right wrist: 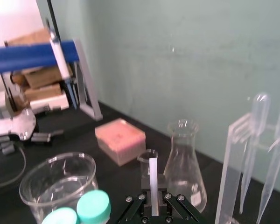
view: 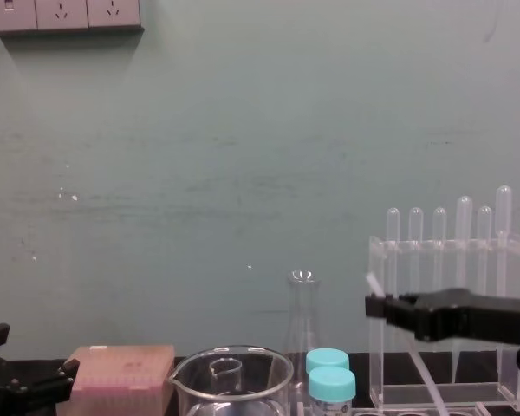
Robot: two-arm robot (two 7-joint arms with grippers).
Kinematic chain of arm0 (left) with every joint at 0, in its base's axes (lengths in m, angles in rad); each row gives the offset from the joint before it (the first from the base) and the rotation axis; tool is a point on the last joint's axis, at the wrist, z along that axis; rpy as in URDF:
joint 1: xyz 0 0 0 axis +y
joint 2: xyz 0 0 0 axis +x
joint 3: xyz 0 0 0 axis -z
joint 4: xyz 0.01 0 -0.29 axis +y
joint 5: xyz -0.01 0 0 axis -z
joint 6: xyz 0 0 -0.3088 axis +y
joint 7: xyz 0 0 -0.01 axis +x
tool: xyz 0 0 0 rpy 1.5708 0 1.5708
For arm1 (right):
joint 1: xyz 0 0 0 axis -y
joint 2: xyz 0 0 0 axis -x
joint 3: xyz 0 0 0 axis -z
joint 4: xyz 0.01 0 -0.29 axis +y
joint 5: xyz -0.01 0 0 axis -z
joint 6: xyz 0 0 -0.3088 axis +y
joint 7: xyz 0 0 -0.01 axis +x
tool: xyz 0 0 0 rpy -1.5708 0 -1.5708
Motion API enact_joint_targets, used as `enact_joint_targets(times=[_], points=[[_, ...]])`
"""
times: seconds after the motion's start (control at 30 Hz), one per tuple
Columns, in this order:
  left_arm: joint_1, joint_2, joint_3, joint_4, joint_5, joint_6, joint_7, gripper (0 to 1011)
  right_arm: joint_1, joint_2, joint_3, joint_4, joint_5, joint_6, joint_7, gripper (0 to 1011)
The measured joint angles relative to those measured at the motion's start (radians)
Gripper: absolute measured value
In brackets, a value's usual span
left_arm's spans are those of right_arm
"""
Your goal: Pick up the stirring rod with one hand, then place it down.
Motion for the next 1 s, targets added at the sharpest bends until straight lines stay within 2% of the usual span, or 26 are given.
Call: enact_joint_targets(times=[0.33, 0.5, 0.53, 0.57, 0.67, 0.73, 0.87, 1.0], points=[[0.000, 0.000, 0.000, 0.000, 0.000, 0.000, 0.000, 1000, 0.003, -0.031, 0.076, -0.007, 0.066, -0.144, 0.041, 70], [0.000, 0.000, 0.000, 0.000, 0.000, 0.000, 0.000, 1000, 0.014, -0.055, 0.118, -0.011, 0.127, -0.230, 0.101, 69], [0.000, 0.000, 0.000, 0.000, 0.000, 0.000, 0.000, 1000, 0.014, -0.060, 0.128, -0.016, 0.137, -0.265, 0.118, 70], [0.000, 0.000, 0.000, 0.000, 0.000, 0.000, 0.000, 1000, 0.014, -0.060, 0.128, -0.016, 0.137, -0.265, 0.118, 70], [0.000, 0.000, 0.000, 0.000, 0.000, 0.000, 0.000, 1000, 0.007, -0.064, 0.147, -0.023, 0.138, -0.366, 0.152, 70], [0.000, 0.000, 0.000, 0.000, 0.000, 0.000, 0.000, 1000, 0.003, -0.064, 0.153, -0.023, 0.136, -0.399, 0.163, 70], [0.000, 0.000, 0.000, 0.000, 0.000, 0.000, 0.000, 1000, -0.019, -0.059, 0.164, -0.017, 0.130, -0.435, 0.177, 70], [0.000, 0.000, 0.000, 0.000, 0.000, 0.000, 0.000, 1000, -0.043, -0.046, 0.166, -0.014, 0.113, -0.424, 0.162, 69]])
